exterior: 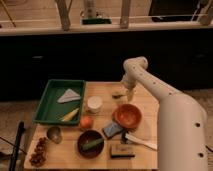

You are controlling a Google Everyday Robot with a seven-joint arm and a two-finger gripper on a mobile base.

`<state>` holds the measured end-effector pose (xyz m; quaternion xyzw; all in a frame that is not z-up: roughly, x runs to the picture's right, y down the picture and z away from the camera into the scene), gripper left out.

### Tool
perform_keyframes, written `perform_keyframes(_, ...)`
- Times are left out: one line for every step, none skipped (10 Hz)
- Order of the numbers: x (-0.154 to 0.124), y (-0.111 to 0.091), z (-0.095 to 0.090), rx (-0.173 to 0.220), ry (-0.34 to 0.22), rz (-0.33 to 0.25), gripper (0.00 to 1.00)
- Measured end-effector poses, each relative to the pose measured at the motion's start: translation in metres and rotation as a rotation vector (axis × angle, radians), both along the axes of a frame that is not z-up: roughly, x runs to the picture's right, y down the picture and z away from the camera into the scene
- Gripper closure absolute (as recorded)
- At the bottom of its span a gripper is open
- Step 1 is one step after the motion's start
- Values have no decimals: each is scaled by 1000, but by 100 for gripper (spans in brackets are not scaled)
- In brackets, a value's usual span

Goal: Place fork in paper cup

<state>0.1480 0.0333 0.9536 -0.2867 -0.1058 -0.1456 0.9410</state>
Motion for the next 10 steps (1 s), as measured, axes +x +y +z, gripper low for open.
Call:
perform_keyframes(-2, 1, 4, -6, -2, -1, 20)
perform_keyframes(-1, 3, 8, -16, -1, 3, 20)
perform_keyframes(2, 6, 13, -29, 1, 7, 20)
perform_keyframes(4, 8, 17, -39, 2, 12, 20)
perform_keyframes(4, 12, 22, -52, 2, 14, 20)
perform_keyframes(2, 18, 30, -70, 0, 16, 20)
perform_keyframes(0, 22, 36, -84, -5, 18, 20)
perform_keyframes(0, 26, 40, -93, -7, 18, 22)
perform_keyframes(-2, 31, 41, -108, -11, 16, 32)
perform_keyframes(-2, 32, 42, -112, -13, 17, 40)
